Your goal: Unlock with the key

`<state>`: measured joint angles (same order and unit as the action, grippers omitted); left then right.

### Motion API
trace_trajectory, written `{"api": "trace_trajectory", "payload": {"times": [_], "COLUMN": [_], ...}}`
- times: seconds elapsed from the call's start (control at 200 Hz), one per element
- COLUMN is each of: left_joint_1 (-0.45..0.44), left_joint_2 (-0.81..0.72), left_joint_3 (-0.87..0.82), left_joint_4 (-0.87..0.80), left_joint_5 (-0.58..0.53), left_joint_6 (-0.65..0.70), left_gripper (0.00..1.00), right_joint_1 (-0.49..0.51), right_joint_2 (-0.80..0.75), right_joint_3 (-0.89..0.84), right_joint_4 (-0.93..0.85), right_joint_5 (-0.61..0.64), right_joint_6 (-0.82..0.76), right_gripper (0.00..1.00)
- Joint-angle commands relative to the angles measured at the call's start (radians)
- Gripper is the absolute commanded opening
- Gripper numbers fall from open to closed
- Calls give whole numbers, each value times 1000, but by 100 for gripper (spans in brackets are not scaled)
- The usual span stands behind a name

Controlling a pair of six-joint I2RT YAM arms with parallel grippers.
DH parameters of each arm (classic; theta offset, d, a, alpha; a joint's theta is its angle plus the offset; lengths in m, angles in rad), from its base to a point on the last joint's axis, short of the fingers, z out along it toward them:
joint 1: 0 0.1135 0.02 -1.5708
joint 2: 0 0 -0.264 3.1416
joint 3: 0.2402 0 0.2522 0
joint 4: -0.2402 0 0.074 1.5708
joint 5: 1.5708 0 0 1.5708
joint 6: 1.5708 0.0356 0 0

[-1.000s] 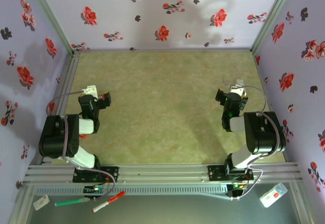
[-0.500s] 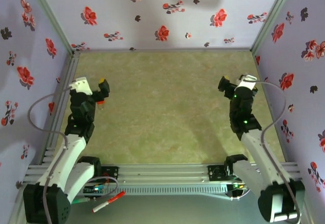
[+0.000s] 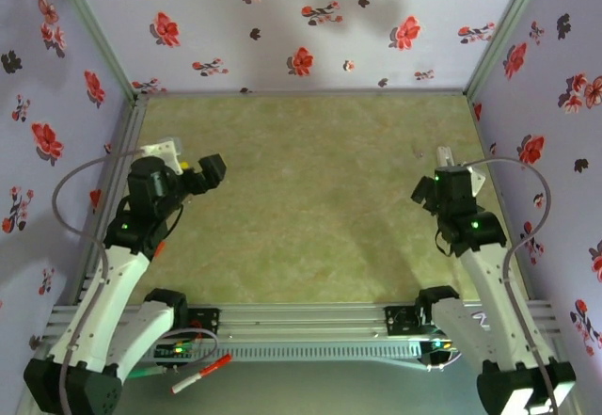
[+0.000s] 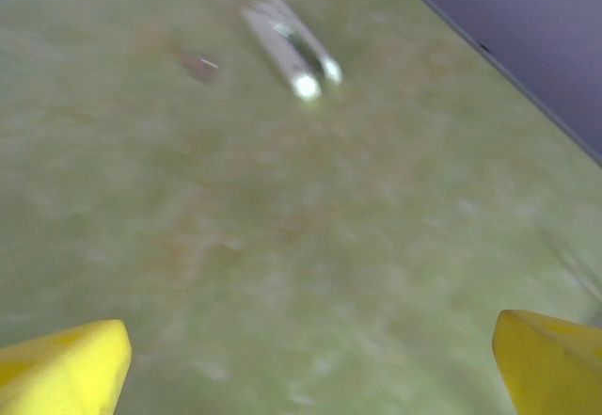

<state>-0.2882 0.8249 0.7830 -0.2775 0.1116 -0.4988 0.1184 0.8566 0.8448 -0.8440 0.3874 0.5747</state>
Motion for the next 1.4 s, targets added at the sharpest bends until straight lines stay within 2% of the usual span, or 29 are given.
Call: {"api": "trace_trajectory", "payload": {"times": [0.0, 0.125, 0.225, 0.295, 0.43, 0.655, 0.845, 1.16, 1.395], "left_joint_1": [-71, -109, -112, -112, -112, -111, -111, -111, -111], "left_joint_2": [44, 68, 64, 61, 65, 69, 71, 73, 78], "left_joint_3": [43, 61, 61, 58, 52, 32, 22, 16, 13], "left_joint_4": [-82, -117, -127, -126, -122, -114, -105, -107, -112], "left_joint_5": [83, 83, 83, 83, 83, 85, 85, 84, 85], "left_joint_6": [4, 39, 50, 51, 45, 39, 38, 35, 37], "left_gripper": [100, 100, 100, 100, 100, 100, 100, 100, 100], "right_joint_1": [-118, -304, -451, -544, -677, -722, -785, -810, -818], "right_joint_2": [96, 174, 243, 282, 370, 456, 499, 564, 636], "right_joint_3": [28, 4, 12, 6, 20, 21, 18, 5, 7], "right_joint_4": [-152, -78, -86, -67, -75, -67, -53, -33, -29], "right_joint_5": [77, -43, -47, -111, -107, -6, -15, -2, 10], "right_joint_6": [42, 7, -4, -18, -23, -32, -32, -30, -29], "right_gripper": [99, 99, 99, 99, 97, 94, 80, 65, 63]}}
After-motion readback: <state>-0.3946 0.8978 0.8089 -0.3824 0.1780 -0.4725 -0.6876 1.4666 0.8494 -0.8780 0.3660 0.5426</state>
